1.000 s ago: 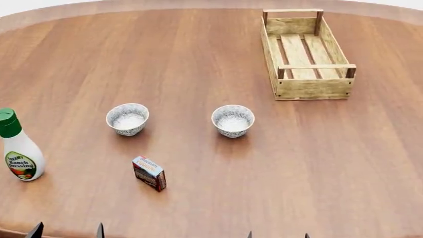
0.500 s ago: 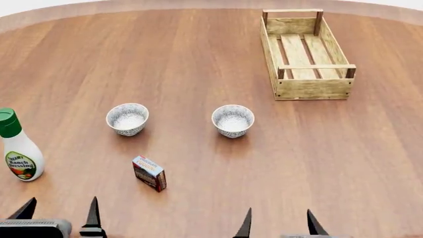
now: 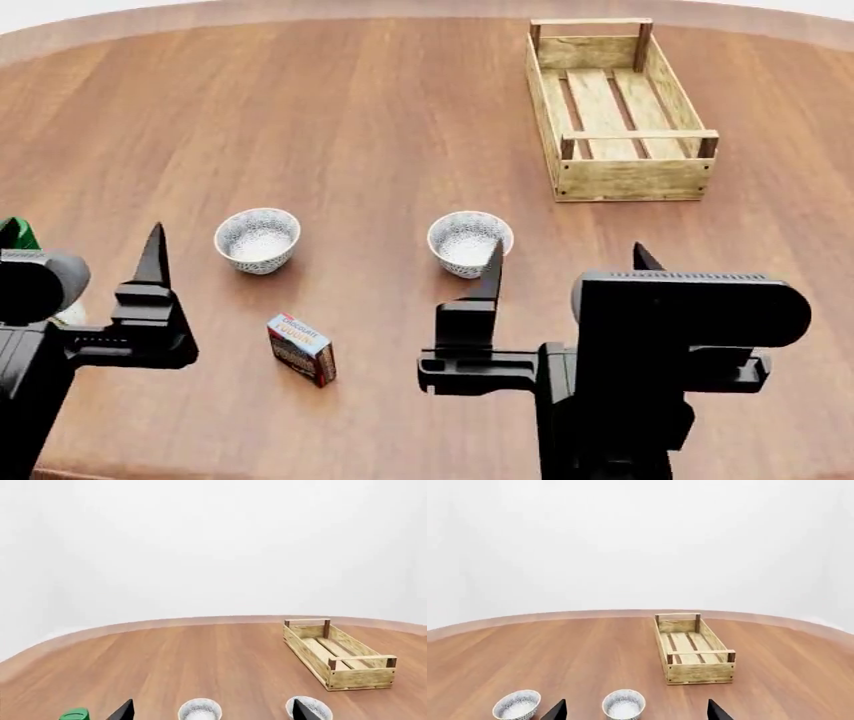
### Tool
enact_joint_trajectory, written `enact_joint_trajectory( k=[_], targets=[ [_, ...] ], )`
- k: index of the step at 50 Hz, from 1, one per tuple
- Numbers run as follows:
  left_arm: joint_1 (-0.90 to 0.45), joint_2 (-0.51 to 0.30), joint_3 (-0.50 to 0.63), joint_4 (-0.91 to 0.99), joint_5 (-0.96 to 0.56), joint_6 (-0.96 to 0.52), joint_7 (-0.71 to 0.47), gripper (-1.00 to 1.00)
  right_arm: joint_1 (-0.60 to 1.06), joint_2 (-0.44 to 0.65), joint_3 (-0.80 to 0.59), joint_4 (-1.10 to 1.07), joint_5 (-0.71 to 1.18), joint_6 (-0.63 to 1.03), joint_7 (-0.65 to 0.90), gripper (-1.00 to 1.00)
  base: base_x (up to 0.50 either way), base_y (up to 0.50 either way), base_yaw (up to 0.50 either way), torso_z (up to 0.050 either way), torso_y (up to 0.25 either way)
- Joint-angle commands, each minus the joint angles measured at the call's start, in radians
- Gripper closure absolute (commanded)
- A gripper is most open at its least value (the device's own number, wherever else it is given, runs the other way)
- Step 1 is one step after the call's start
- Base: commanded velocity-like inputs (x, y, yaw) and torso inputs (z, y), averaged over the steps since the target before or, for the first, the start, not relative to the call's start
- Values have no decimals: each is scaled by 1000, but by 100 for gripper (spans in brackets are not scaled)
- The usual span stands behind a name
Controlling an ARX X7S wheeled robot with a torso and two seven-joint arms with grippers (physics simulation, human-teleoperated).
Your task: Stack the right bowl on the left bowl and place them in the tray.
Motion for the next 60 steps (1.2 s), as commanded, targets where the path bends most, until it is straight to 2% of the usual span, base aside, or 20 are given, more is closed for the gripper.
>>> enact_joint_trajectory(
  k=[1, 11, 31, 60],
  targets=[
    [-149, -14, -15, 90, -45, -174, -27, -100, 195, -36, 59, -103, 78, 230, 35, -100, 0, 0, 0, 0, 0],
    [-149, -26, -10, 101, -49, -177, -31, -100, 181, -26, 50, -118, 112, 202, 8, -100, 38, 0, 0, 0, 0],
    [-116, -30, 11, 62, -47, -116, -27, -100, 138, -9, 12, -76, 102, 117, 21, -100, 500, 0, 0, 0, 0],
    [-118, -40, 15, 66, -61, -105, -39, -100, 156, 4, -9, -84, 118, 117, 61, -100, 500, 0, 0, 0, 1]
  ],
)
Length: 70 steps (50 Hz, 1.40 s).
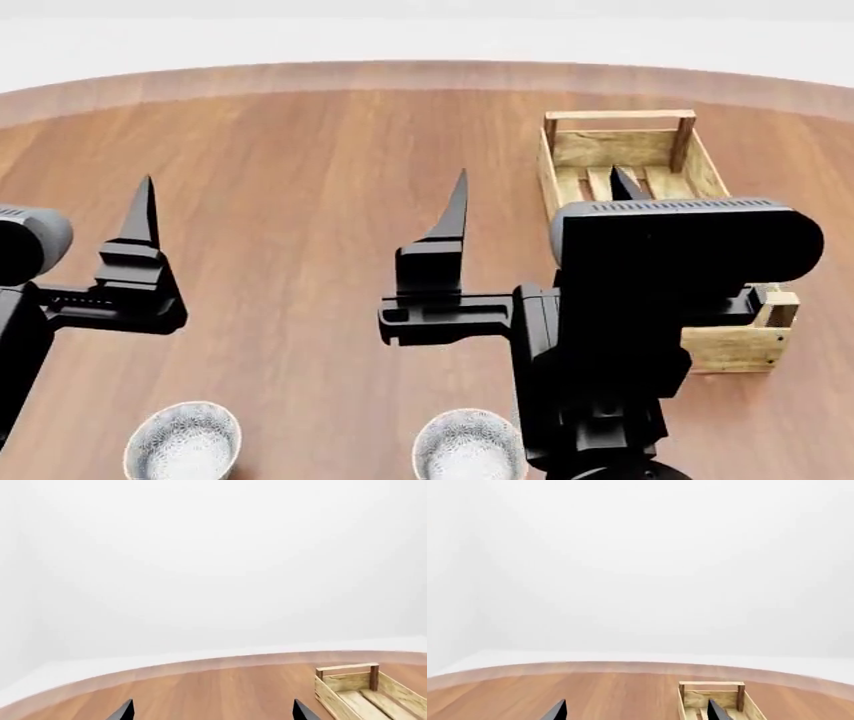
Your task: Stack the right bowl on the left bowl and place them in the tray.
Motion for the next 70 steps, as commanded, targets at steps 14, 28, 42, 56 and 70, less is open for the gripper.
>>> enact_joint_trajectory(
  k=[14, 28, 42, 56, 70],
  targets=[
    [8, -8, 4, -4, -9, 13, -9, -100, -6, 12, -12, 5, 15, -19, 21, -100, 500, 0, 0, 0, 1],
    [8, -12, 5, -6, -15, 18, -14, -100, 6, 12, -9, 17, 20, -14, 45, -100, 357, 0, 0, 0, 1],
    [10, -15, 2, -7, -24, 23, -18, -100, 86, -14, 66, 52, 83, 161, 78, -100, 0, 0, 0, 0, 0],
    [-6, -27, -17, 11, -40, -8, -29, -100, 243, 80, 185, 256, 625, 419, 439, -100, 0, 0, 0, 0, 0],
    [-15, -35, -28, 24, -53, -26, -39, -100, 264, 210, 86, 495, 1201, 403, 898, -100, 0, 0, 0, 0, 0]
  ],
)
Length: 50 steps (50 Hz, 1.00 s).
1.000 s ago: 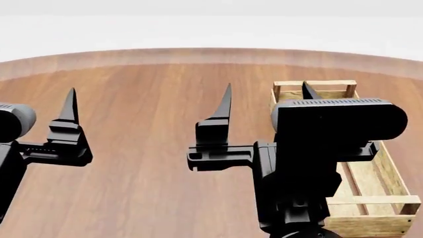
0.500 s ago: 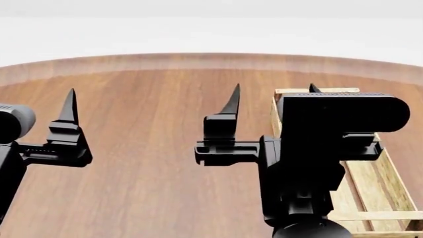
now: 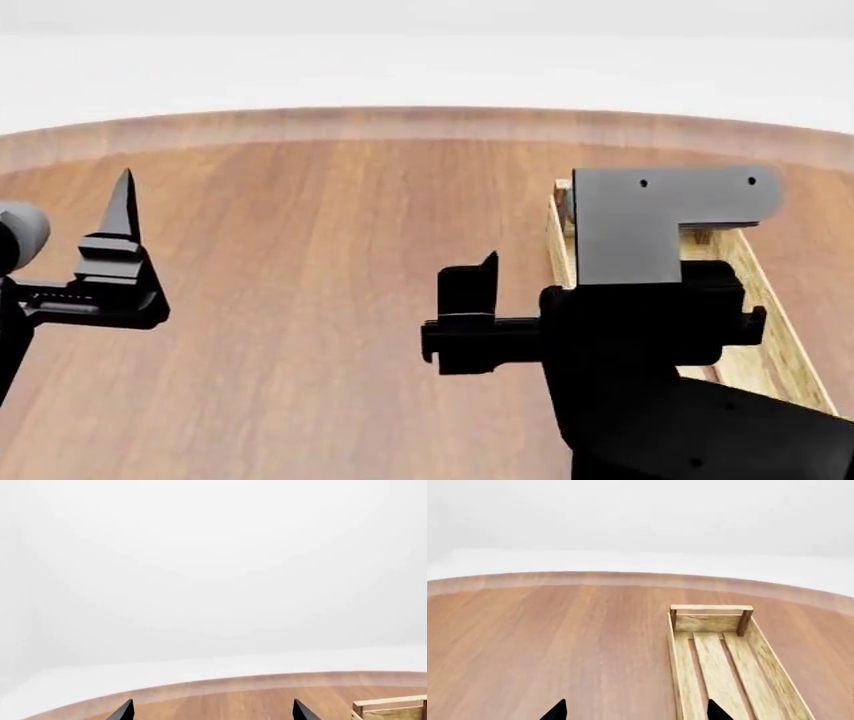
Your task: Stack the right bowl on the left bowl and place them in the tray.
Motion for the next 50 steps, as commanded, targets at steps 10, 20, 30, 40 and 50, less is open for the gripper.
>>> enact_joint_trajectory(
  k=[10, 20, 30, 40, 50],
  targets=[
    [-2, -6, 1, -8, -7, 6, -9, -100, 12, 178, -138, 198, 677, -37, 497, -100, 0, 0, 0, 0, 0],
    [0, -11, 1, -5, -11, 6, -14, -100, -27, 236, -213, 159, 788, -79, 562, -100, 0, 0, 0, 0, 0],
    [2, -11, 9, -16, -12, 17, -15, -100, -74, 293, -259, 126, 862, -128, 586, -100, 0, 0, 0, 0, 0],
    [-2, -16, -2, -11, -20, 12, -20, -100, -120, 314, -277, 112, 848, -139, 560, -100, 0, 0, 0, 0, 0],
    [-1, -20, -3, -12, -25, 14, -23, -100, -161, 317, -291, 128, 798, -128, 505, -100, 0, 0, 0, 0, 0]
  ],
)
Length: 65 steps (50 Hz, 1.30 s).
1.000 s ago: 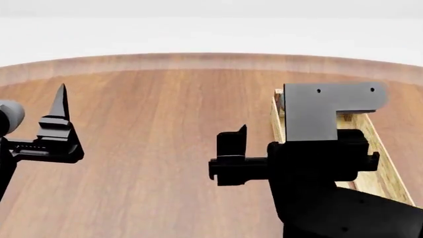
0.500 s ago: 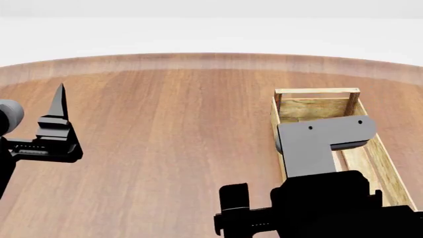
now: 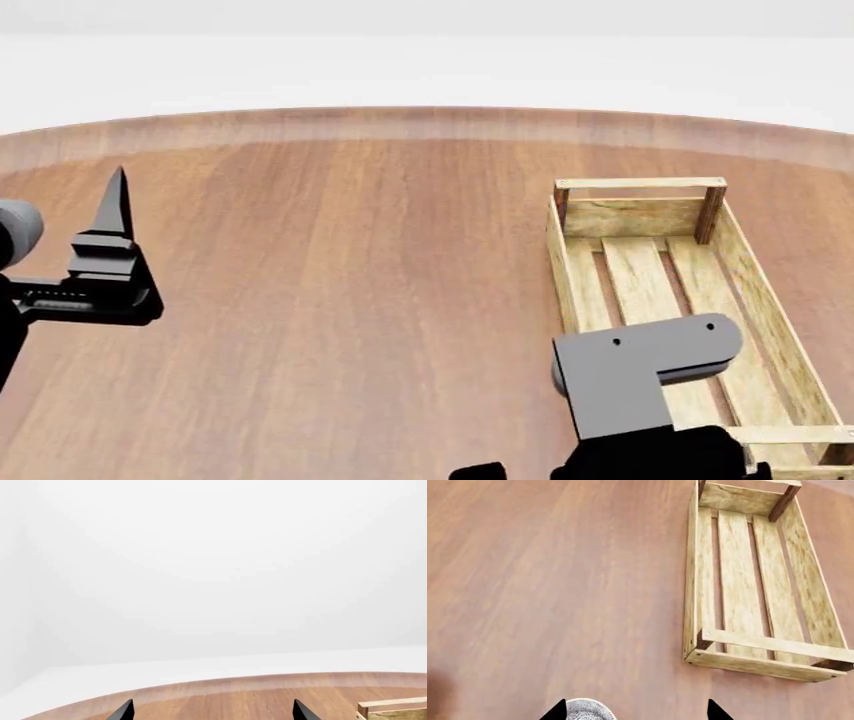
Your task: Stack the right bowl on the left bowl and place them in the tray.
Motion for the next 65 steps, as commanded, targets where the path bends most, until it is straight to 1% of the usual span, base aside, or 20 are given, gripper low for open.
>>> enact_joint_trajectory(
  k=[1, 11, 31, 46, 65],
  targets=[
    [1, -4, -2, 1, -6, 3, -4, -100, -47, 16, -22, 3, -26, -4, -35, -100, 0, 0, 0, 0, 0],
    [7, -6, -2, 3, -10, 7, -9, -100, -75, 12, -24, 6, -90, 3, -90, -100, 0, 0, 0, 0, 0],
    [6, -11, 4, 0, -18, 11, -16, -100, -129, -13, -31, 43, -291, 8, -284, -100, 0, 0, 0, 0, 0],
    [-1, -18, 0, 8, -29, 1, -24, -100, -153, -17, -62, 61, -329, -8, -330, -100, 0, 0, 0, 0, 0],
    [4, -22, 3, 2, -34, 14, -29, -100, -201, -10, -97, 101, -462, -51, -462, -100, 0, 0, 0, 0, 0]
  ],
)
